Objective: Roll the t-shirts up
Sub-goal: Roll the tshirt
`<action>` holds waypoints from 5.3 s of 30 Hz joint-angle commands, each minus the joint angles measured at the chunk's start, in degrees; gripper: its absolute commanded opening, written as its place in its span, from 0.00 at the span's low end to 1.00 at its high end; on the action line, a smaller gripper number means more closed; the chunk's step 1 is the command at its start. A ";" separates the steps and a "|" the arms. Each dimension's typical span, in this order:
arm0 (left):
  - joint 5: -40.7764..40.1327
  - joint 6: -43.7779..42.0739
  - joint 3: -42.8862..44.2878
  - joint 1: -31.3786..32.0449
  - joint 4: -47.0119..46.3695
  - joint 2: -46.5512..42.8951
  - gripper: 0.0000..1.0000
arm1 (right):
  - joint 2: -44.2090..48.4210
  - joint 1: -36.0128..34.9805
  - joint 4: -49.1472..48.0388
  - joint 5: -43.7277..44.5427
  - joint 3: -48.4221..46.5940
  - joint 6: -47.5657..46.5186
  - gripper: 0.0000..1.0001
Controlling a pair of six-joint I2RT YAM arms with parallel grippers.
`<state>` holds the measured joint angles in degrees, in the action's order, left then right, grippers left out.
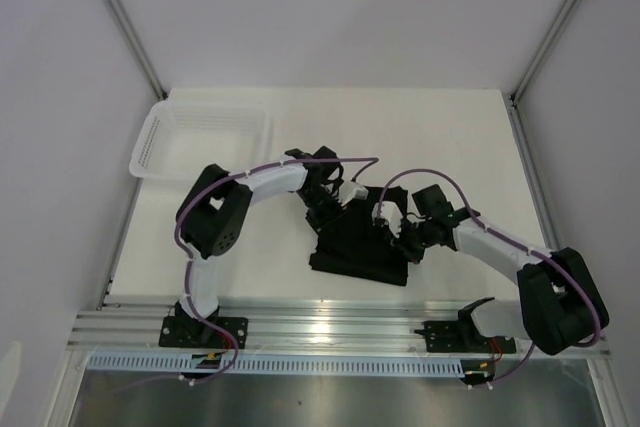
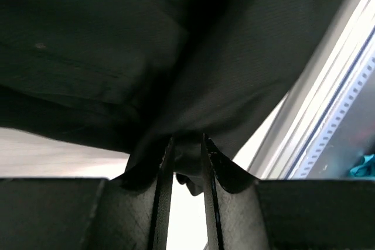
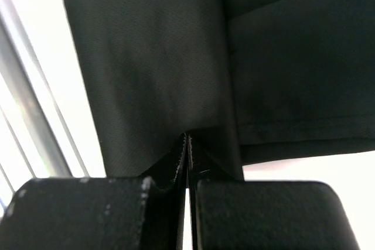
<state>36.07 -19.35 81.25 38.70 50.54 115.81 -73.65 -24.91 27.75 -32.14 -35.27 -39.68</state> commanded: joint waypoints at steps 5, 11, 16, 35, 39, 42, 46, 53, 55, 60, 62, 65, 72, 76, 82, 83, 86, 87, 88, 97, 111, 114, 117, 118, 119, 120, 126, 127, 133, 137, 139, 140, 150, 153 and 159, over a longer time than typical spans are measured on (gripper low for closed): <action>-2.50 3.01 4.00 -2.57 -1.06 -0.32 0.29 | -2.90 -0.14 -4.46 5.67 -2.52 0.48 0.00; -3.73 0.73 5.40 -2.75 -0.27 -4.27 0.34 | 1.30 -1.02 -1.74 11.30 -6.74 0.92 0.05; -9.60 -6.56 9.53 -3.10 4.55 -11.65 0.41 | 11.92 -1.55 -4.89 19.47 -11.05 -0.13 0.37; -13.91 -13.15 13.17 -4.18 -3.34 -36.78 1.00 | 10.70 3.60 -4.63 17.35 -29.45 15.97 0.91; -21.30 -26.40 -15.56 1.28 -12.72 -44.07 0.99 | 19.41 -7.07 3.50 25.56 -15.03 8.14 0.90; -22.80 -28.99 -29.64 6.46 -21.87 -45.58 0.99 | 22.31 -12.17 9.67 23.18 -7.47 9.09 0.89; -24.12 -26.62 -37.47 15.59 -28.12 -43.84 0.99 | 25.13 -19.29 8.74 27.54 0.96 9.81 0.88; -24.48 -24.42 -39.06 21.77 -35.24 -36.45 0.95 | 16.88 -19.92 8.47 24.40 3.54 5.39 0.86; -24.65 -24.41 -39.07 22.12 -36.57 -34.17 0.92 | 15.29 -19.92 8.81 25.54 3.71 5.32 0.84; -26.75 -25.21 -40.64 22.21 -38.15 -32.93 0.82 | 17.74 -20.01 6.62 23.53 4.94 4.61 0.84; -27.02 -25.12 -41.26 22.21 -38.06 -32.93 0.81 | 17.92 -20.01 6.09 24.40 4.86 4.70 0.82; -28.07 -24.15 -41.35 22.12 -38.24 -32.23 0.79 | 17.49 -20.01 6.09 24.32 4.94 4.35 0.80; -31.15 -22.13 -41.87 22.12 -37.54 -31.87 0.70 | 14.59 -20.01 5.03 21.50 5.12 3.82 0.72; -31.94 -21.16 -42.93 22.12 -37.10 -33.01 0.68 | 13.97 -20.01 6.44 20.20 4.94 2.95 0.72; -31.51 -19.84 -42.85 22.12 -38.77 -32.49 0.49 | 9.84 -20.01 5.65 21.07 4.59 3.38 0.59; -31.42 -19.67 -42.93 22.12 -38.77 -32.40 0.46 | 9.14 -20.01 5.74 20.63 4.68 3.03 0.56; -31.86 -19.58 -43.11 22.12 -39.03 -32.31 0.29 | 9.05 -20.01 5.56 19.75 4.51 2.68 0.36; -31.94 -19.58 -43.20 22.12 -38.68 -32.40 0.25 | 9.13 -20.01 5.91 19.84 4.50 2.59 0.33; -31.94 -19.41 -43.28 22.12 -38.50 -32.57 0.19 | 9.05 -19.92 6.09 20.01 4.42 2.42 0.30; -28.09 -15.02 -38.82 21.16 -29.82 -35.03 0.01 | 10.71 -16.84 10.48 14.31 1.61 1.10 0.13; -11.47 -12.02 -33.44 18.35 -5.64 -41.10 0.01 | 9.14 -14.29 27.53 -4.42 -6.48 -8.21 0.06; -5.42 -13.60 -33.09 17.03 -1.69 -41.89 0.04 | 8.70 -14.38 26.75 -4.77 -6.48 -8.05 0.07; -1.37 -15.18 -32.48 14.66 -0.36 -41.37 0.06 | 7.30 -14.29 24.47 -5.39 -6.31 -6.82 0.07; -1.18 -15.45 -32.21 14.13 -0.62 -40.93 0.07 | 6.94 -14.03 23.85 -5.48 -6.22 -6.29 0.07; -1.27 -16.32 -31.69 13.25 -0.62 -39.88 0.07 | 6.76 -13.68 21.93 -5.74 -5.96 -5.33 0.07; -1.27 -16.85 -31.68 12.81 -0.62 -39.26 0.08 | 6.59 -13.24 20.87 -5.83 -5.95 -5.32 0.07; 0.84 -20.63 -28.61 8.59 1.22 -33.81 0.10 | 4.22 -10.60 16.73 -5.31 -5.95 -2.95 0.07; 0.84 -20.81 -28.35 8.33 1.31 -32.41 0.10 | 4.04 -10.25 16.46 -4.87 -5.87 -3.12 0.06; 1.10 -22.48 -24.22 4.73 2.01 -27.31 0.13 | 2.28 -8.58 14.00 -3.90 -5.60 -2.60 0.07; -0.30 -24.06 -21.32 2.70 3.07 -22.75 0.16 | 0.53 -7.88 12.51 -2.40 -5.51 -2.50 0.07; -1.00 -24.41 -20.00 2.52 3.07 -21.51 0.18 | -0.27 -7.79 12.16 -1.70 -5.86 -2.59 0.06; -1.27 -24.76 -19.82 2.52 3.07 -20.98 0.18 | -0.53 -7.70 11.81 -1.61 -5.95 -2.51 0.07; -3.82 -23.10 -17.45 1.29 1.31 -16.23 0.27 | -1.94 -6.56 7.77 4.80 -5.34 -0.31 0.23; -4.52 -22.31 -16.92 1.12 0.70 -15.61 0.34 | -1.41 -5.86 6.53 5.95 -5.43 0.74 0.33; -5.84 -20.11 -16.30 0.42 -0.71 -15.88 0.43 | -0.36 -4.98 5.48 7.96 -5.25 1.89 0.50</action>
<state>30.96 -40.71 62.54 40.05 51.22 100.09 -75.70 -30.28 35.20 -26.72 -39.92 -38.57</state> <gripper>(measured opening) 0.420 0.496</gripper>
